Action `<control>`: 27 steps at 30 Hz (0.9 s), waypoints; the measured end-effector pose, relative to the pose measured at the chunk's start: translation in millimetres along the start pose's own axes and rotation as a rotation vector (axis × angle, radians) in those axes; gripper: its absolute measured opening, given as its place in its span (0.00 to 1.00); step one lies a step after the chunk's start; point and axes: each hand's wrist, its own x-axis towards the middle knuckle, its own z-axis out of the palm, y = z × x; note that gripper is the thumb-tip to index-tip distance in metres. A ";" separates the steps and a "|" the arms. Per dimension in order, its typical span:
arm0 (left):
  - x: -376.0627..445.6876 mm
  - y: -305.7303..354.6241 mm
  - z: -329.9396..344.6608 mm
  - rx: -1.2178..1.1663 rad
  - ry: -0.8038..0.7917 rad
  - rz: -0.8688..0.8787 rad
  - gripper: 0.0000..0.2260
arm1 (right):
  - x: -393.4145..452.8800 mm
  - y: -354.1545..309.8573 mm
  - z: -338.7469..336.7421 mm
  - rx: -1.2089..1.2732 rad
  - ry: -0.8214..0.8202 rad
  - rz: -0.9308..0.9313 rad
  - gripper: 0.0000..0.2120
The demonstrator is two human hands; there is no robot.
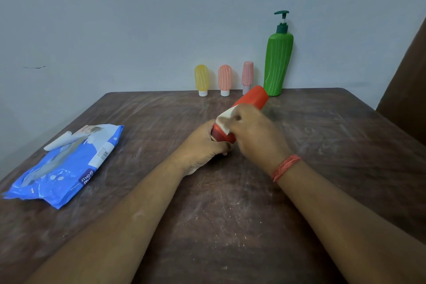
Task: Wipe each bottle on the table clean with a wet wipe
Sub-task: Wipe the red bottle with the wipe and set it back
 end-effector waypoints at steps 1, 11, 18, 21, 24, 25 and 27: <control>0.3 -0.4 0.4 -0.023 -0.010 0.010 0.19 | -1.1 -2.4 0.9 -0.022 -0.022 -0.065 0.18; 0.1 -1.3 0.4 -0.072 0.040 -0.017 0.21 | -0.1 12.1 1.3 0.045 -0.008 0.074 0.18; -2.3 -0.1 -1.6 -0.280 0.018 -0.055 0.25 | -3.0 17.9 -3.1 0.099 0.058 0.002 0.12; -2.4 -1.7 -3.9 -0.309 -0.022 -0.042 0.24 | -2.3 8.3 -6.0 0.159 0.033 -0.054 0.09; -2.7 -0.8 -5.0 -0.331 -0.055 -0.025 0.24 | -2.1 2.5 -6.6 0.148 -0.010 -0.145 0.10; -2.7 -1.0 -5.5 -0.330 -0.051 -0.033 0.26 | 0.1 7.4 -7.7 0.154 0.033 -0.067 0.09; -3.0 -1.3 -6.2 -0.328 -0.049 -0.041 0.29 | 1.1 11.7 -7.4 0.166 0.083 0.021 0.07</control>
